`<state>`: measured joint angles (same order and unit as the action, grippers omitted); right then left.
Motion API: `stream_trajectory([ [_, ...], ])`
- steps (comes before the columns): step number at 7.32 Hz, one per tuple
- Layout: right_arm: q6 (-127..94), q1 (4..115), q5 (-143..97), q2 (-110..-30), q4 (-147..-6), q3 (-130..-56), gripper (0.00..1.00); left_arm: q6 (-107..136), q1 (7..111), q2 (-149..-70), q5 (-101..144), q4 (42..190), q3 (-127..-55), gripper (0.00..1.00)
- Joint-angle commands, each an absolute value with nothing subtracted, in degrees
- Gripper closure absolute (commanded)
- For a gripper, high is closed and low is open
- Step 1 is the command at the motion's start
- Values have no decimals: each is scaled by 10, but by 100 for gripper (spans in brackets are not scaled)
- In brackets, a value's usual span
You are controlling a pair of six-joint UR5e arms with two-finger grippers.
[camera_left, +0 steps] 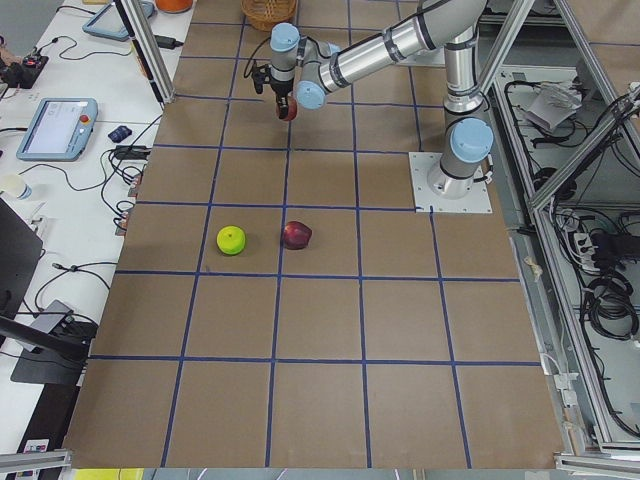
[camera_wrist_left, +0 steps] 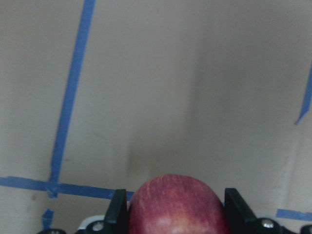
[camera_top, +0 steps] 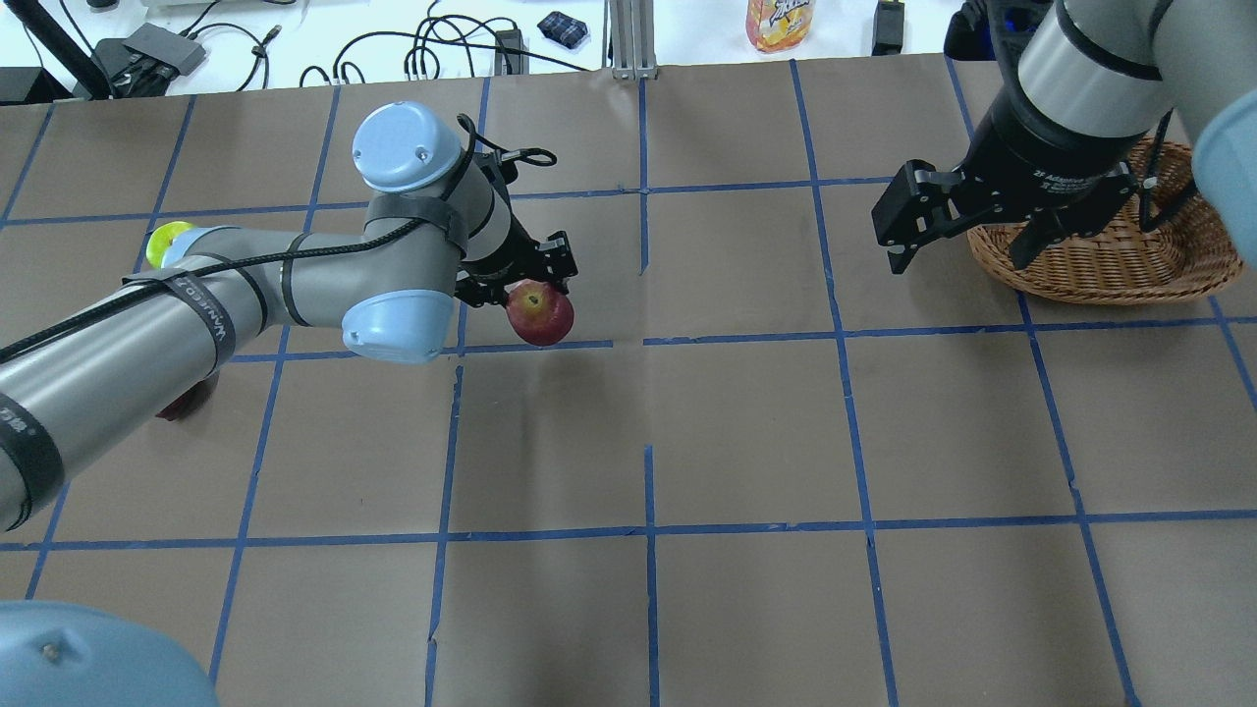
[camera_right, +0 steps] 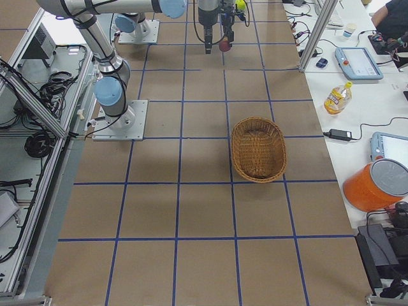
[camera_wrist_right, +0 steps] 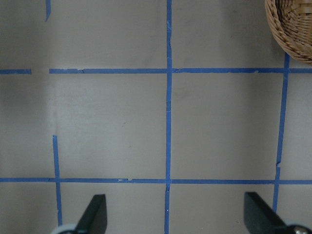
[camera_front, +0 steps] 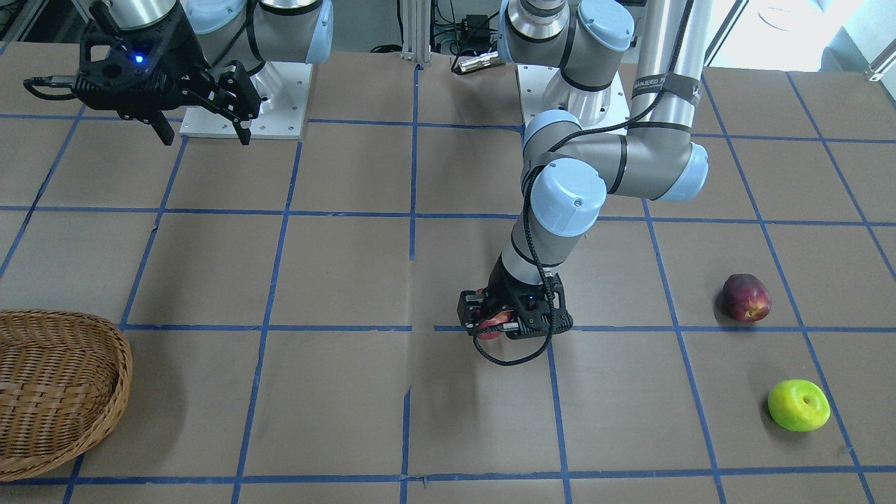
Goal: Put all apples into basket
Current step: 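Carry the red-yellow apple with the left gripper to the table center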
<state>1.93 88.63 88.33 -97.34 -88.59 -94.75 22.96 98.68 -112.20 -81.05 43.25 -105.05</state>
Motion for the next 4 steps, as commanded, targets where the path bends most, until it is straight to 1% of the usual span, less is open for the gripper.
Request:
stream_trajectory([
  [1, 19, 885, 883, -973, -886, -947, 0, 311, 1029, -1143, -795, 379, -1052, 100],
  [2, 19, 884, 883, -973, -886, -947, 0, 335, 1047, -1157, -795, 352, -1050, 100],
  [4, 19, 883, 884, -973, -886, -947, 0, 346, 1065, -1175, -798, 345, -1049, 100],
])
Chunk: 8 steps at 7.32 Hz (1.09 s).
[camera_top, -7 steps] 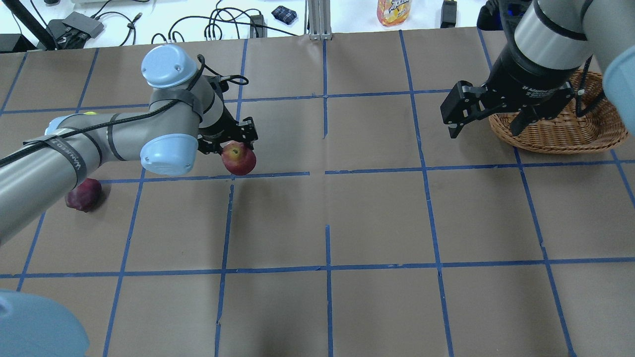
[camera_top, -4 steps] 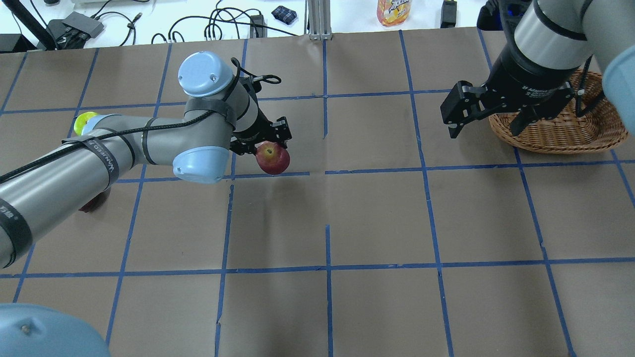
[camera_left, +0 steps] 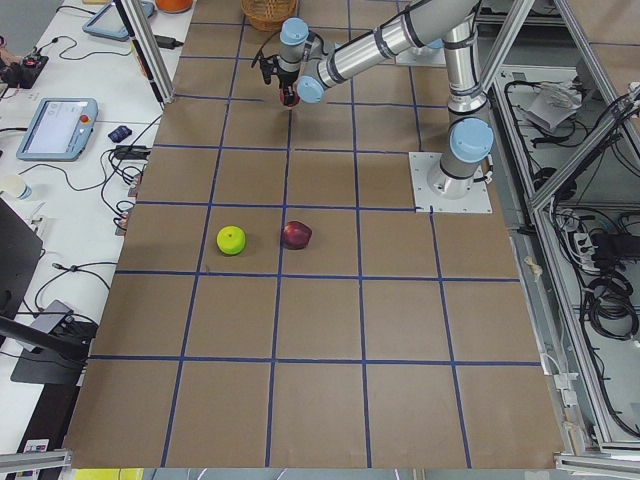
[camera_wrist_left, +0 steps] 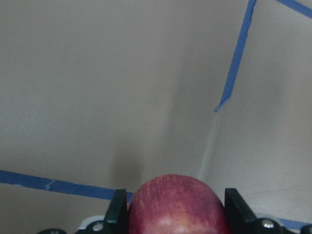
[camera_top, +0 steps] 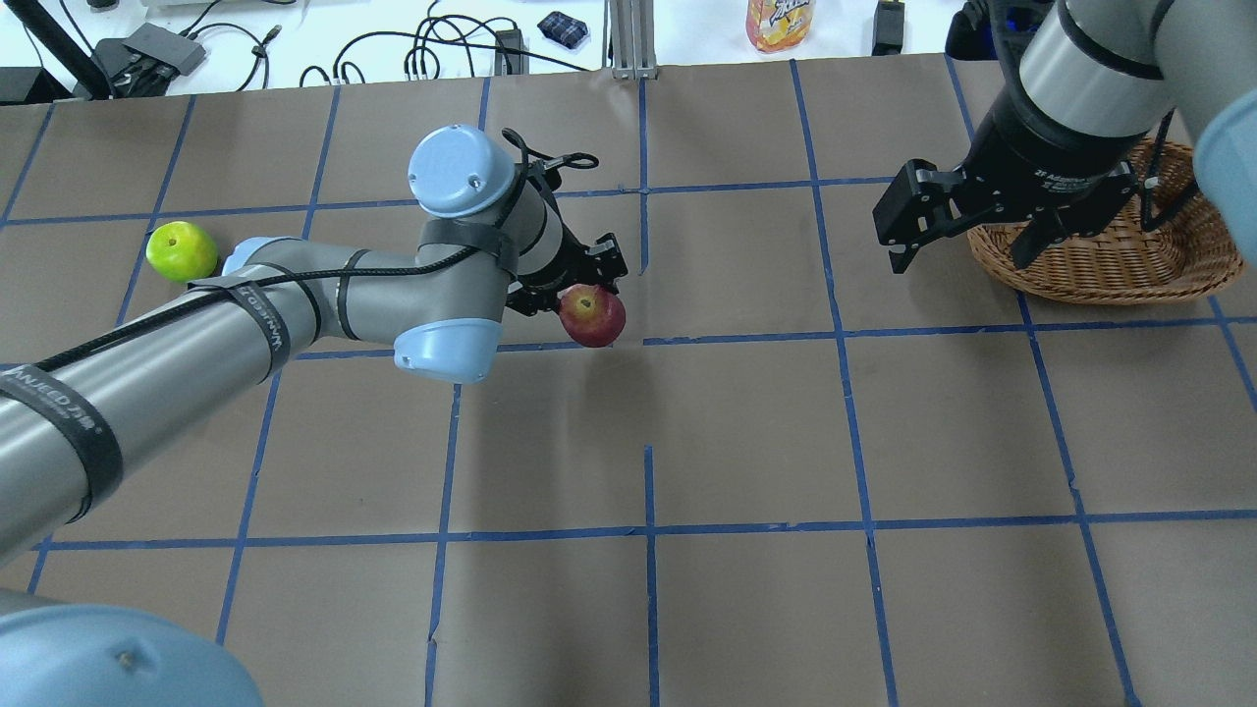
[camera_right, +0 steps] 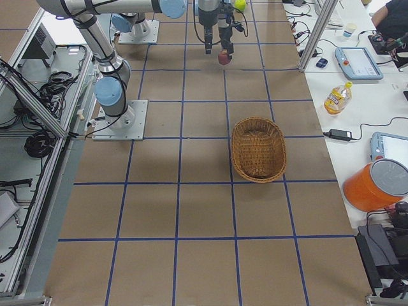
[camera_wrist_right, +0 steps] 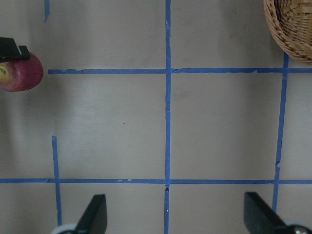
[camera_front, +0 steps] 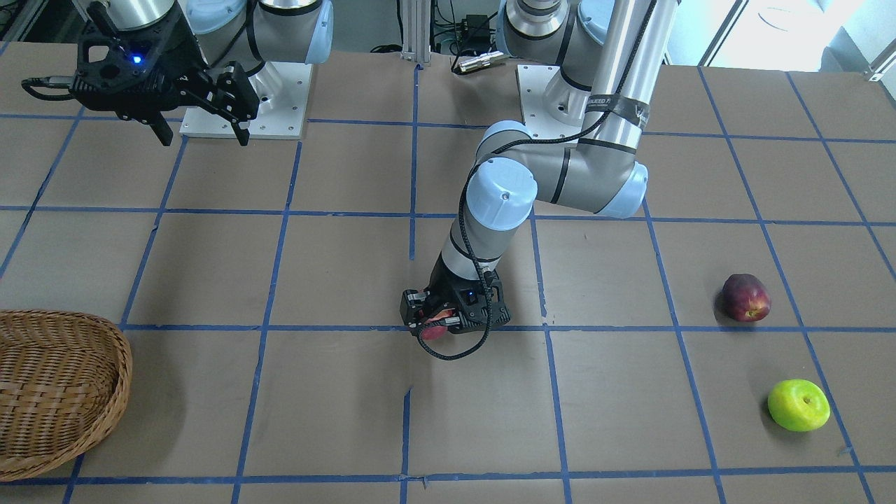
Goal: Put all apples into basket
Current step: 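Carry the red-yellow apple with the left gripper to the table center, then open and raise the left gripper while the right gripper reaches toward the apple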
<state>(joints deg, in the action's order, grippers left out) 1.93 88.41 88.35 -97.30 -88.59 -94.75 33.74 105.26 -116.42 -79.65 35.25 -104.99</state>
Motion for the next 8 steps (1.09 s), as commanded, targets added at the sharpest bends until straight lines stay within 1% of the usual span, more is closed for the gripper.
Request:
stream_trajectory([
  [1, 19, 883, 883, -973, -886, -947, 0, 364, 1076, -1174, -801, 345, -1049, 18],
  [2, 18, 883, 883, -973, -888, -947, 0, 362, 1078, -1173, -799, 345, -1049, 0],
  [3, 16, 882, 883, -970, -889, -947, 0, 333, 1071, -1151, -802, 343, -1048, 0],
  [4, 17, 883, 882, -972, -886, -947, 0, 248, 1034, -1125, -818, 345, -1040, 0],
  [6, 20, 887, 873, -972, -886, -947, 0, 133, 921, -1073, -801, 406, -1026, 0],
  [7, 9, 891, 870, -961, -888, -946, 0, 23, 853, -1062, -821, 426, -1031, 0],
  [8, -14, 897, 854, -927, -901, -940, 0, -30, 780, -1051, -839, 460, -1033, 0],
])
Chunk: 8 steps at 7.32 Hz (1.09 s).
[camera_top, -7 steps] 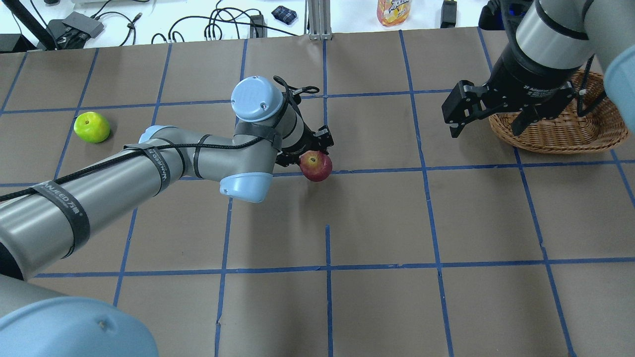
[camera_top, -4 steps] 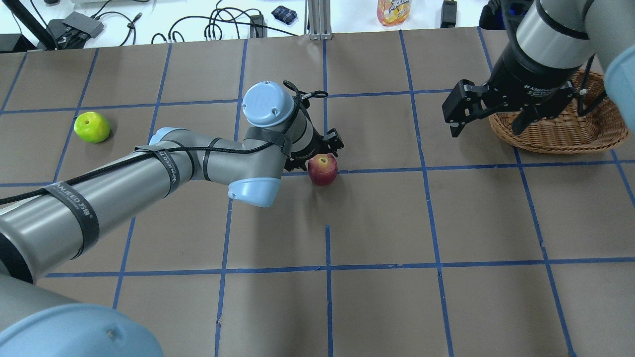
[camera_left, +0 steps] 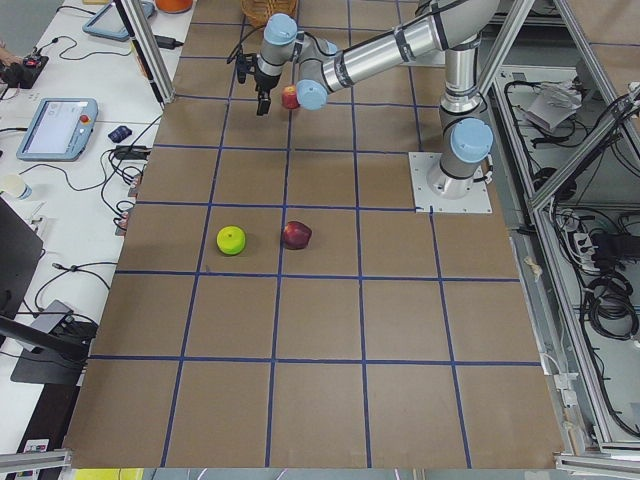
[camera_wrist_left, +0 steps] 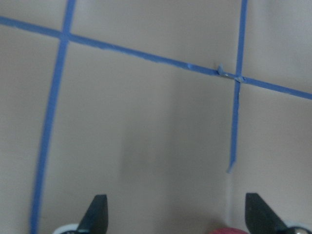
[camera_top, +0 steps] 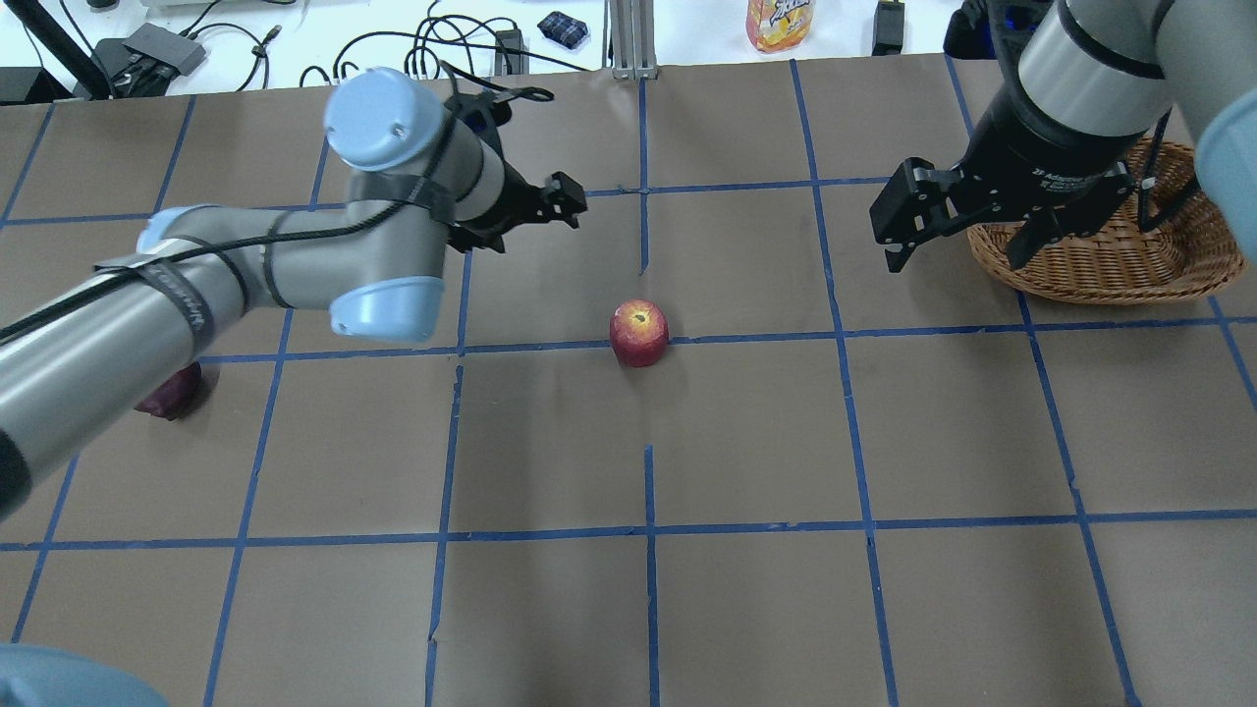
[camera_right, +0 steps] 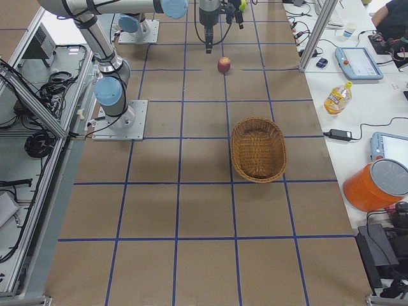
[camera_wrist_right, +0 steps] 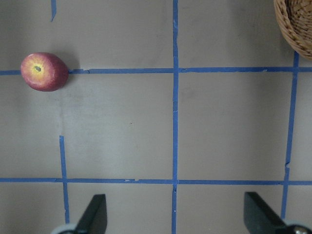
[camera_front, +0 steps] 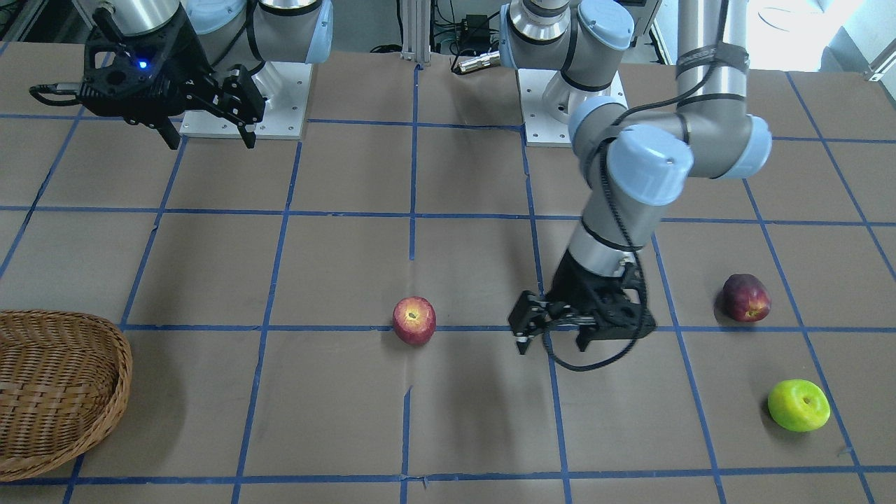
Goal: Put all apples into basket
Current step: 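Open and raise the left gripper while the right gripper reaches toward the apple, then grasp the red-yellow apple with right gripper while left grasps dark red apple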
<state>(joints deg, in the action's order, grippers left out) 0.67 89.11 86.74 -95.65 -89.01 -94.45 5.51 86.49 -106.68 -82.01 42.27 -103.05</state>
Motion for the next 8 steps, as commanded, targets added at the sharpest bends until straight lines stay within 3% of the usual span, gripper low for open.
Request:
stream_trajectory([
  [1, -30, 923, 852, -897, -908, -941, 0, -113, 719, -1046, -851, 492, -1031, 0],
  [4, -199, 1033, 852, -788, -1059, -940, 0, -395, 553, -1068, -901, 532, -1024, 0],
  [8, -331, 1109, 860, -684, -1192, -937, 0, -410, 530, -1126, -893, 535, -1038, 0],
])
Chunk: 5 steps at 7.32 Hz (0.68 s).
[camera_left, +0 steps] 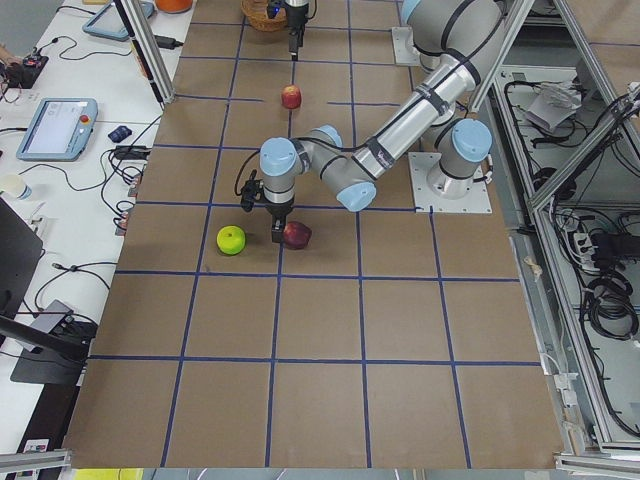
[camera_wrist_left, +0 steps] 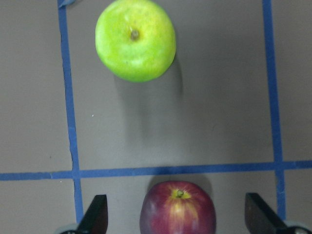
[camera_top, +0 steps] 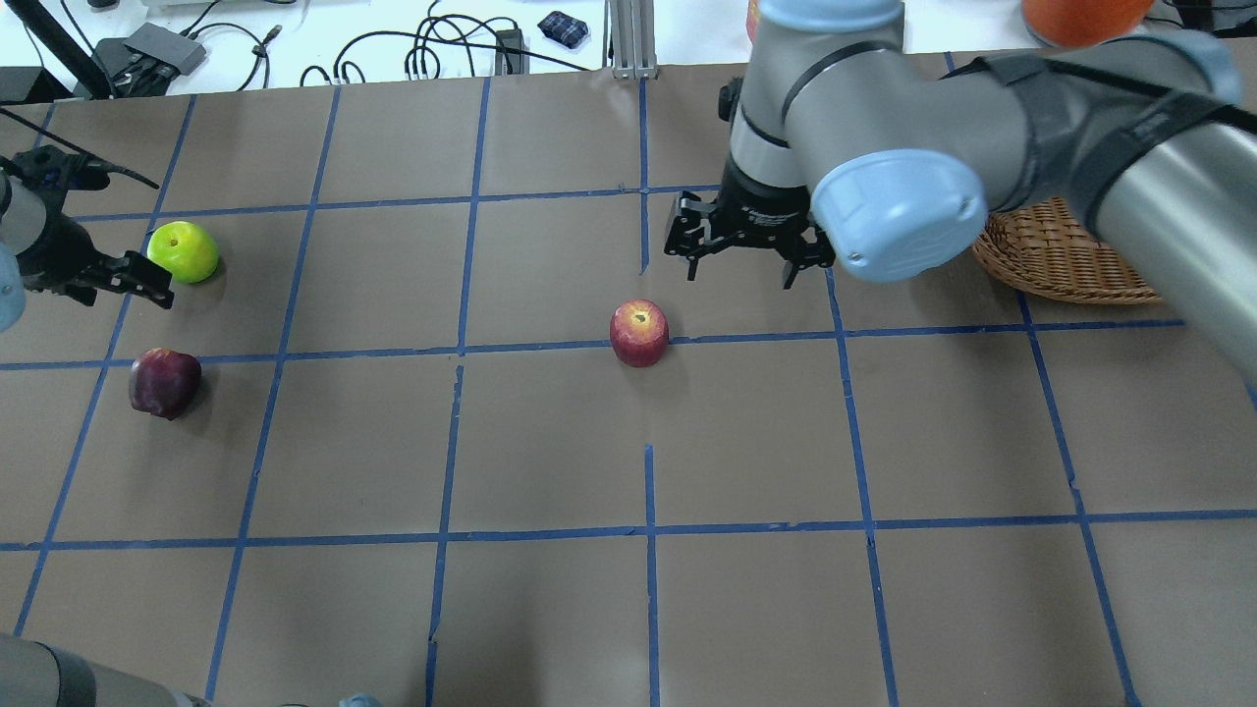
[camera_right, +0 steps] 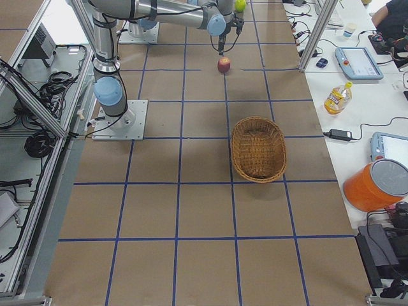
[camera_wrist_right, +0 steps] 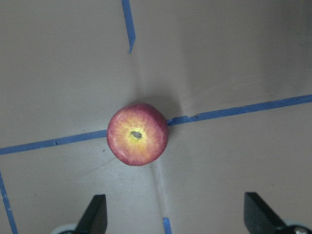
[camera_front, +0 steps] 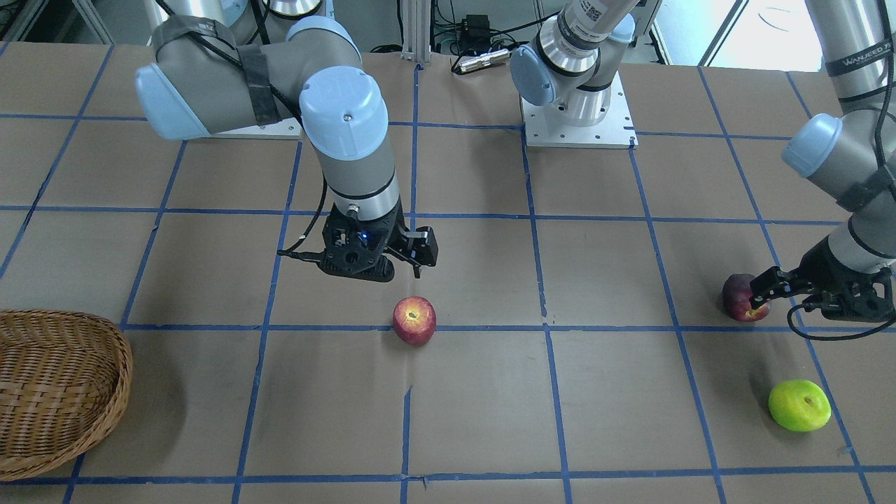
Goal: Put all apples into basket
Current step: 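Grasp the red-yellow apple with right gripper while left grasps dark red apple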
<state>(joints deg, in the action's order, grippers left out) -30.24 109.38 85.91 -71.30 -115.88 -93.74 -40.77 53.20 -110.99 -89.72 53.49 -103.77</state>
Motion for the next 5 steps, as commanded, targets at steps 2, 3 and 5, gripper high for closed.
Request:
stream_trajectory([
  [2, -343, 1113, 859, -647, -1220, -935, 0, -416, 529, -1136, -897, 534, -1040, 0],
  [3, -343, 1113, 854, -636, -1222, -924, 0, -414, 529, -1137, -899, 538, -1042, 0],
  [5, -341, 1113, 860, -595, -1224, -905, 0, -407, 526, -1136, -894, 563, -1054, 0],
])
